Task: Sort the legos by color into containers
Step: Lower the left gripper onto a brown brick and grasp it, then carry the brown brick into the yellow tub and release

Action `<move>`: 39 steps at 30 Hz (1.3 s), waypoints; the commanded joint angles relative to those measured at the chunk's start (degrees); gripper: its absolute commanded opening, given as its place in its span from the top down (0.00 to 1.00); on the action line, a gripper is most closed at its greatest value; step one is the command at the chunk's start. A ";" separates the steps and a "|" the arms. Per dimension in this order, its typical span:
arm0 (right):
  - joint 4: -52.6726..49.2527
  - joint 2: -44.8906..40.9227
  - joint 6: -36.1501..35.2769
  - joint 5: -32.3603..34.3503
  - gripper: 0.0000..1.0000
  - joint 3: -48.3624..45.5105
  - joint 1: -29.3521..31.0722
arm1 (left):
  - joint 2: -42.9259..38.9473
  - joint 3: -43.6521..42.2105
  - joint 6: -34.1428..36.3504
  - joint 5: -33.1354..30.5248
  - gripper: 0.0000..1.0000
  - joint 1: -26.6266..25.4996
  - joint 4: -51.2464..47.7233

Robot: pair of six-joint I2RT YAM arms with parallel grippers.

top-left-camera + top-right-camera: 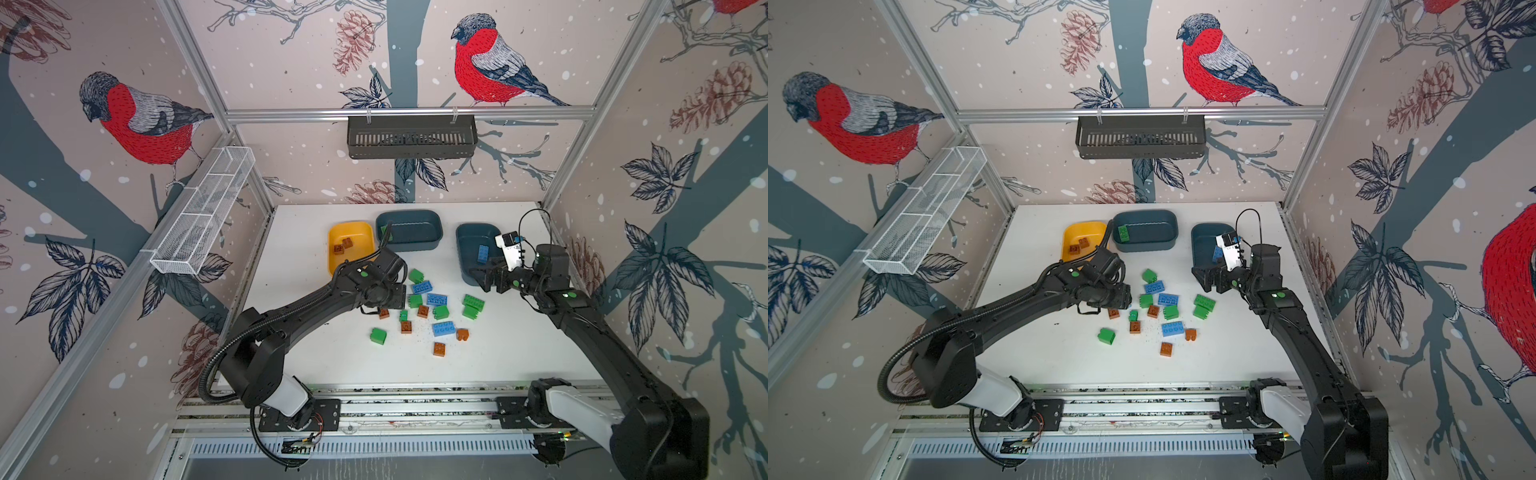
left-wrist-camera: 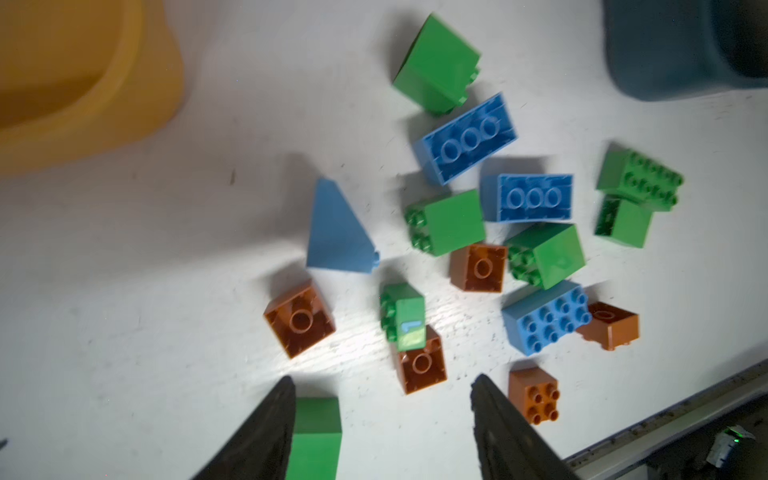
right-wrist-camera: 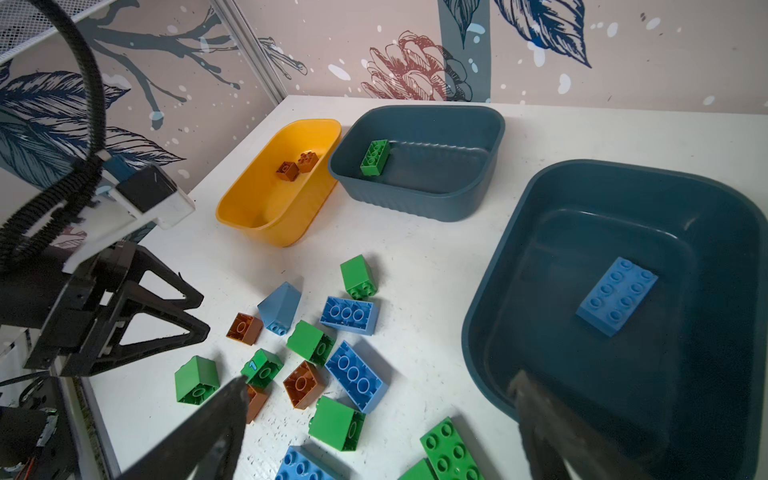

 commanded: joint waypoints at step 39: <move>0.25 1.12 0.16 1.63 0.01 -0.31 3.06 | 13.05 -1.91 -11.45 -10.71 0.69 0.93 1.82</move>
